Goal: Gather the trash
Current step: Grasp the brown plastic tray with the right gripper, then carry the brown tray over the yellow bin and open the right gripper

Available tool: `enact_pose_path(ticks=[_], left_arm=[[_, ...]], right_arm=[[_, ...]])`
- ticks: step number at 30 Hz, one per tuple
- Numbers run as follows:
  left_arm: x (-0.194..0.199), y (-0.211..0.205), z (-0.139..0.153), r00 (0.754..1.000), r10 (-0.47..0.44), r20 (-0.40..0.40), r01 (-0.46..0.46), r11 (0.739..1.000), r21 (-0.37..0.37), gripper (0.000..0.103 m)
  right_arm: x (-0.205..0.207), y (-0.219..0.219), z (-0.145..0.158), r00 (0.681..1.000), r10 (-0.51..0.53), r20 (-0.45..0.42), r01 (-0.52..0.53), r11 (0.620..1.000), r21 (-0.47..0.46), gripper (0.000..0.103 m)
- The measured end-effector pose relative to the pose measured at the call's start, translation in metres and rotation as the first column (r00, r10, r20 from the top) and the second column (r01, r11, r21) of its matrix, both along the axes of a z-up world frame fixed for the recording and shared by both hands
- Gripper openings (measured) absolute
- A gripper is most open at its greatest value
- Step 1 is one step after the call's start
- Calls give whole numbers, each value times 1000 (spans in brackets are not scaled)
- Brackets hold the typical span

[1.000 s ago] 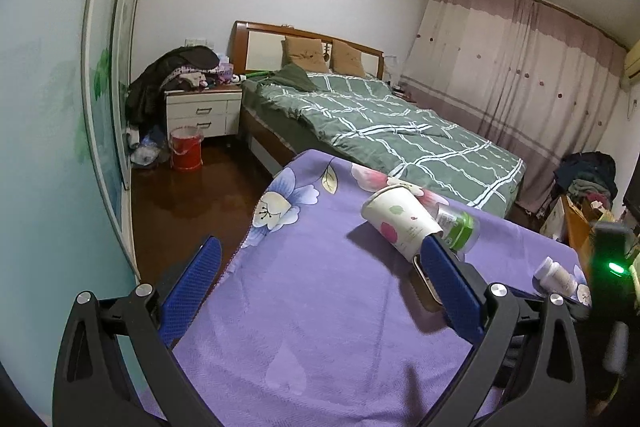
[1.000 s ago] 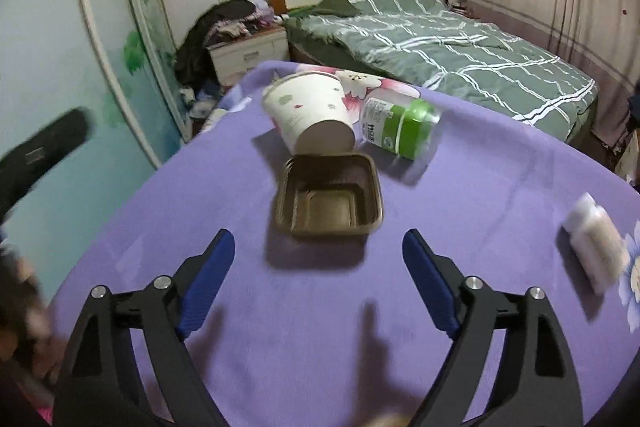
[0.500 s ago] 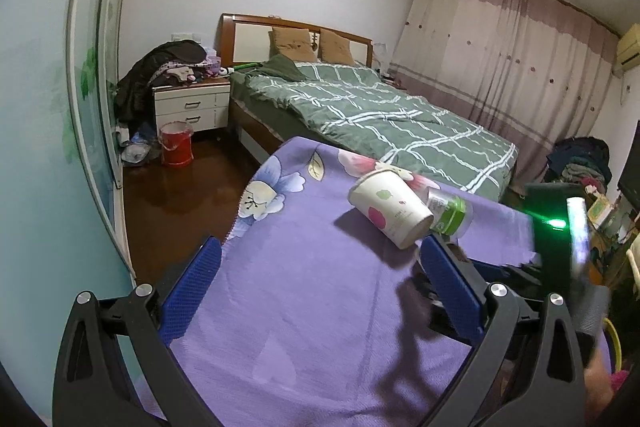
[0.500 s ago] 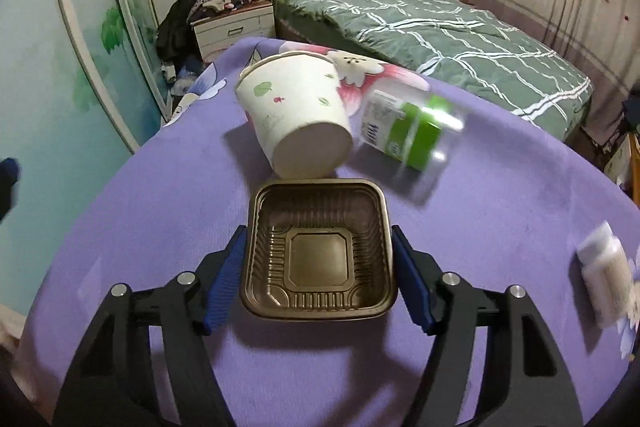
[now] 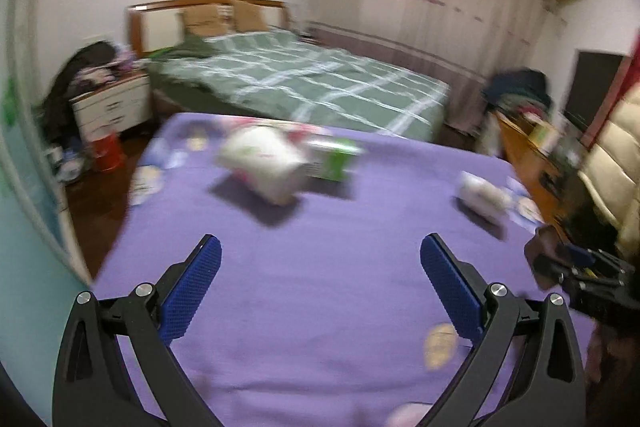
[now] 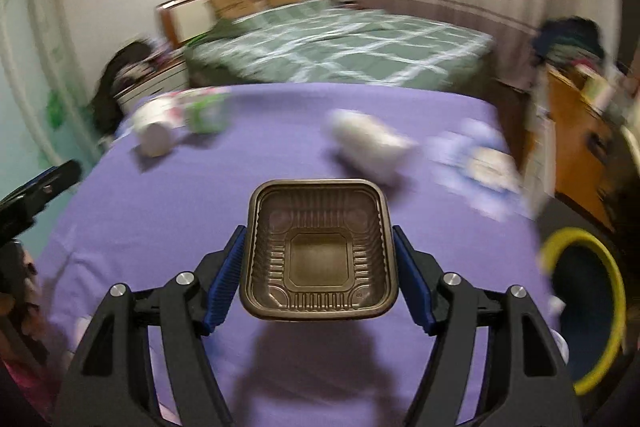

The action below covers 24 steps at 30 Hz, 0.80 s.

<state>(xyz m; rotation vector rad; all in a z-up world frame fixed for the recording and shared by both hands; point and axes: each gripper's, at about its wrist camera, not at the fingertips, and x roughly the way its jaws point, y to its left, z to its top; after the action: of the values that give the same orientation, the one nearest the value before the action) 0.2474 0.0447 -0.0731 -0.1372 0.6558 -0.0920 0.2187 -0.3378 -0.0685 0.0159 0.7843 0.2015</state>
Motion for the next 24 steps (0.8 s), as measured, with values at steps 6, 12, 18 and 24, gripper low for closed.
enact_pose_path(ticks=[6, 12, 18, 24], left_arm=[[14, -69, 5, 975, -217, -39, 218, 976, 20, 98], [37, -131, 2, 928, -359, -94, 362, 932, 17, 98], [58, -175, -5, 896, -424, -129, 433, 900, 50, 98], [92, -203, -23, 864, -467, -189, 487, 870, 74, 98]], right_arm=[[-21, -118, -7, 961, -275, 10, 276, 961, -30, 67], [-26, -200, -33, 893, -449, -33, 447, 893, -51, 67], [-24, -239, -58, 845, -531, -60, 527, 847, -78, 72], [-29, -255, -61, 830, -556, -47, 552, 830, -77, 86]])
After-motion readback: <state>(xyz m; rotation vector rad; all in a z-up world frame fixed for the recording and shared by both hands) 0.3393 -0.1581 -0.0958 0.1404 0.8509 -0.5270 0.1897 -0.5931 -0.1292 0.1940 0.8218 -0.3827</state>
